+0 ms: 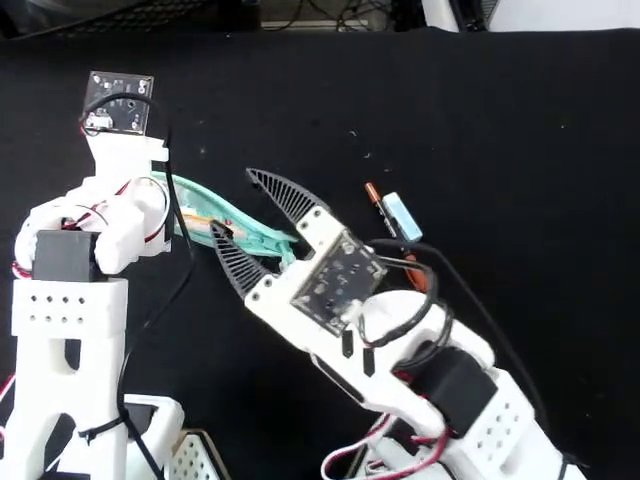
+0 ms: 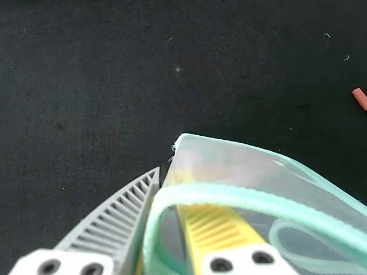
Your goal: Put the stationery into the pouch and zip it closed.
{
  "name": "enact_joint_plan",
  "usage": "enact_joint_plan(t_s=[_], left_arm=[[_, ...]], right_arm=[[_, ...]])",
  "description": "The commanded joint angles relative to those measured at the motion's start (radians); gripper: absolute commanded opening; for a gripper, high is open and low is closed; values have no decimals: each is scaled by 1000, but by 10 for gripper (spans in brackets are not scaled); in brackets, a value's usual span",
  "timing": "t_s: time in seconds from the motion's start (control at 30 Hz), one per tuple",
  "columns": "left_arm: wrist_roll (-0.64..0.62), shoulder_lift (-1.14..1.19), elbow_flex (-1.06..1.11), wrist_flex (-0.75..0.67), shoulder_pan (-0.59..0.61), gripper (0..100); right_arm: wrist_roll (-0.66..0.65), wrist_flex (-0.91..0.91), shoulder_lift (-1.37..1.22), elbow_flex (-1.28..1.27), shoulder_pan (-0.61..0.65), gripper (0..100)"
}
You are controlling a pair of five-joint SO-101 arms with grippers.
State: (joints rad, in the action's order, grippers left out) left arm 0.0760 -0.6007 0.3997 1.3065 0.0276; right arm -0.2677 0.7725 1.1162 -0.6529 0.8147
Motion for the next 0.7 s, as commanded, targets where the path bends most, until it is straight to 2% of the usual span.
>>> enact_joint_plan(t_s=[0.0, 0.13, 0.27, 0.37, 0.53, 0.67], left_arm=[[-6, 20, 62, 3, -8, 30], [-6, 20, 62, 3, -8, 30], [-6, 20, 62, 3, -8, 30], [-6, 18, 62, 3, -13, 30], [-6, 20, 62, 5, -12, 30], [-6, 20, 64, 5, -15, 30]], right_arm=[[9, 54, -4, 136, -60, 198], [26, 78, -21, 188, -325, 194], [98, 103, -119, 70, -559, 135], [103, 37, -272, -36, -684, 131], [95, -233, -631, -119, -735, 131], [40, -331, -932, -25, -729, 131]])
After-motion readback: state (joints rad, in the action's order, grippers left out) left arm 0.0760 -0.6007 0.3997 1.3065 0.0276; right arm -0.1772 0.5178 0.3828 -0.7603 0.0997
